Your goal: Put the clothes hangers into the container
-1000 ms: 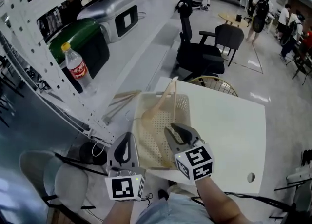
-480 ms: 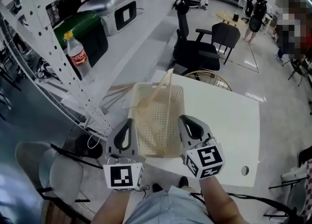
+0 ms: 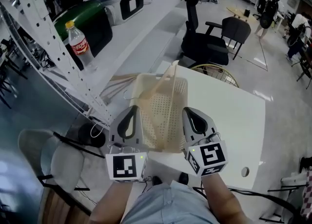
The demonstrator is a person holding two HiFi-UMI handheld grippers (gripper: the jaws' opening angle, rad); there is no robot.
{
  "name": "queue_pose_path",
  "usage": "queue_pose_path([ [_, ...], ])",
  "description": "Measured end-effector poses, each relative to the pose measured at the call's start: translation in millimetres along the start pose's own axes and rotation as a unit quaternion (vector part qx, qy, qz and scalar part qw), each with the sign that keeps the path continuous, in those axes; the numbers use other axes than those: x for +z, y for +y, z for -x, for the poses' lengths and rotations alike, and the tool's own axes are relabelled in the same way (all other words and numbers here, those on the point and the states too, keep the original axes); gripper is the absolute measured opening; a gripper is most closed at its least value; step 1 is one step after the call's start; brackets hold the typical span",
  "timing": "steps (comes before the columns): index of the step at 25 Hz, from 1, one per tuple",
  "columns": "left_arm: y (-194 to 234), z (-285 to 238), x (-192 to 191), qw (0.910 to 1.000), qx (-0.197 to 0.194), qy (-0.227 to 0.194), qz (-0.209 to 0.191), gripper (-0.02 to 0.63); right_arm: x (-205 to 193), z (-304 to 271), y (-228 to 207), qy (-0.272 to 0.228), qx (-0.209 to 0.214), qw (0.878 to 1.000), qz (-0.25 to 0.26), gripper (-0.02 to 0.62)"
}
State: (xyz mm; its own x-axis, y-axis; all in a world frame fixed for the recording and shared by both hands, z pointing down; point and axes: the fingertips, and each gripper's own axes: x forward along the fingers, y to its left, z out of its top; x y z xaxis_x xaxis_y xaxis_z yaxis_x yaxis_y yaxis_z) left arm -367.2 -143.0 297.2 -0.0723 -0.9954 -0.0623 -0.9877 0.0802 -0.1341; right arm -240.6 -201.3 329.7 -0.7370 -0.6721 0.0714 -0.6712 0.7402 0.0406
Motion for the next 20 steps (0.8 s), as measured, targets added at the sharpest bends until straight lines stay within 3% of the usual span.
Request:
queue_pose_path([
  [20, -21.5, 12.0, 6.4, 0.9994, 0.035, 0.003, -0.004, 0.012, 1.9, 15.5, -9.5, -0.011, 0.031, 0.999, 0.008, 0.011],
])
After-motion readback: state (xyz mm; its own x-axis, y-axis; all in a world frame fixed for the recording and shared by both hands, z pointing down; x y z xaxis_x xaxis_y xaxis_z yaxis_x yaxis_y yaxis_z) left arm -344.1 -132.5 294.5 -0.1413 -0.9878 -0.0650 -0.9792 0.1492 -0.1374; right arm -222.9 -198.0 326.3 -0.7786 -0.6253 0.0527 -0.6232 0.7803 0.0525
